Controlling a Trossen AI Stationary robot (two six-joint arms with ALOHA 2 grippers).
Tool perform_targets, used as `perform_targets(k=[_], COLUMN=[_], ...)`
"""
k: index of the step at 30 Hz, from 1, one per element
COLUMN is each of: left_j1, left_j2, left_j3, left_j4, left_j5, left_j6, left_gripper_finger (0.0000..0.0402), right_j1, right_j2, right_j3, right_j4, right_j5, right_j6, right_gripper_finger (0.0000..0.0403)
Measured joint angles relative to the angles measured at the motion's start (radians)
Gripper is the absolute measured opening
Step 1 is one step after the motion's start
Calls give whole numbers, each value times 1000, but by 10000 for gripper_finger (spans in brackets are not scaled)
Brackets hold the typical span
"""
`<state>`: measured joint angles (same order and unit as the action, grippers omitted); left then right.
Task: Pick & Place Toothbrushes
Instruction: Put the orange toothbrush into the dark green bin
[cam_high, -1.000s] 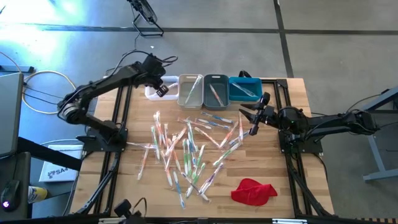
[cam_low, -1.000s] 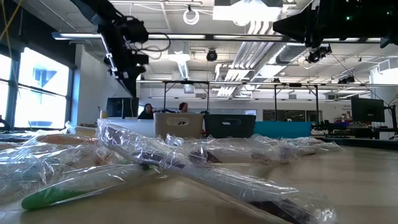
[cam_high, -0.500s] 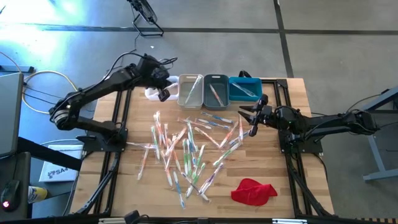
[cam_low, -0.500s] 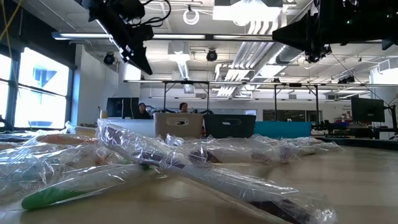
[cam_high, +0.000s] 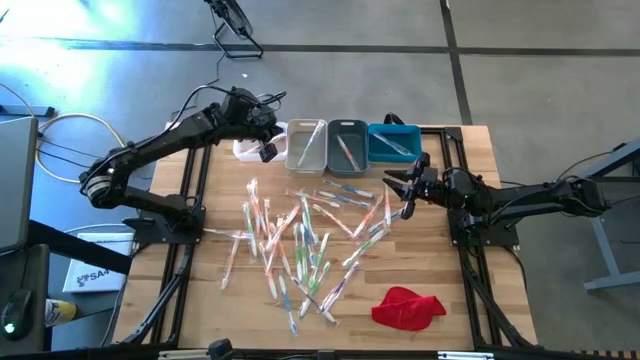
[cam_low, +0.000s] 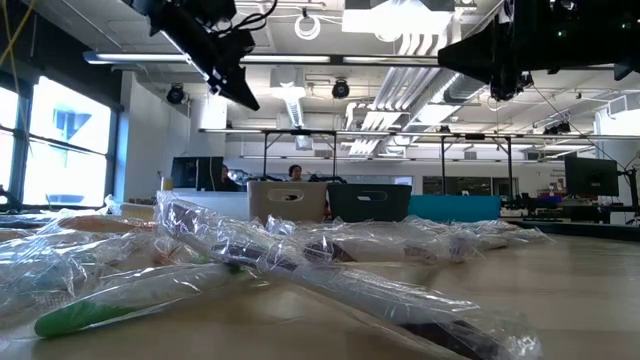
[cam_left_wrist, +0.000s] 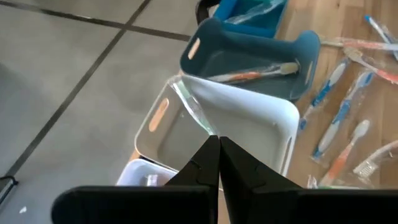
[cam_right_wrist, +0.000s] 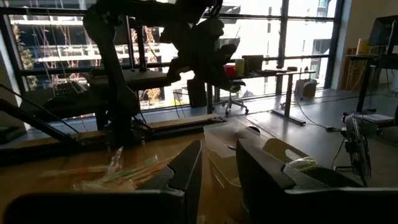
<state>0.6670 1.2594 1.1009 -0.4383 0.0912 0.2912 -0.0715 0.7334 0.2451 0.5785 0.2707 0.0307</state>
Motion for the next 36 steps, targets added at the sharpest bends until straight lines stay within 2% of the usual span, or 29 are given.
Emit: perform_targets(k=[6, 9, 12, 15, 19, 23, 31, 36], left_j1=[0, 0, 0, 0, -8, -36, -142, -197], left_j2=[3, 2, 1, 0, 0, -13, -26, -26], left_j3=[-105, -139, -140, -140, -140, -140, -139, -139], left_j4=[170, 263, 247, 212, 196, 198, 211, 208], left_j5=[0, 9, 92, 211, 293, 297, 289, 258], left_j6=[-35, -53, -34, 12, -48, -118, -113, -111], left_gripper_finger=[5, 5, 5, 5, 5, 5, 5, 5], right_j1=[0, 0, 0, 0, 0, 0, 32, 54], right_j2=[0, 0, 0, 4, 24, 25, 25, 25], right_j3=[0, 0, 0, 0, 0, 0, 0, 0], right_j4=[0, 0, -1, -41, -7, 56, 39, 25], right_j5=[242, 295, 294, 241, 228, 219, 91, 66], right_j6=[126, 143, 74, 6, -25, -24, 22, 29], right_gripper_finger=[93, 93, 93, 93, 93, 93, 93, 93])
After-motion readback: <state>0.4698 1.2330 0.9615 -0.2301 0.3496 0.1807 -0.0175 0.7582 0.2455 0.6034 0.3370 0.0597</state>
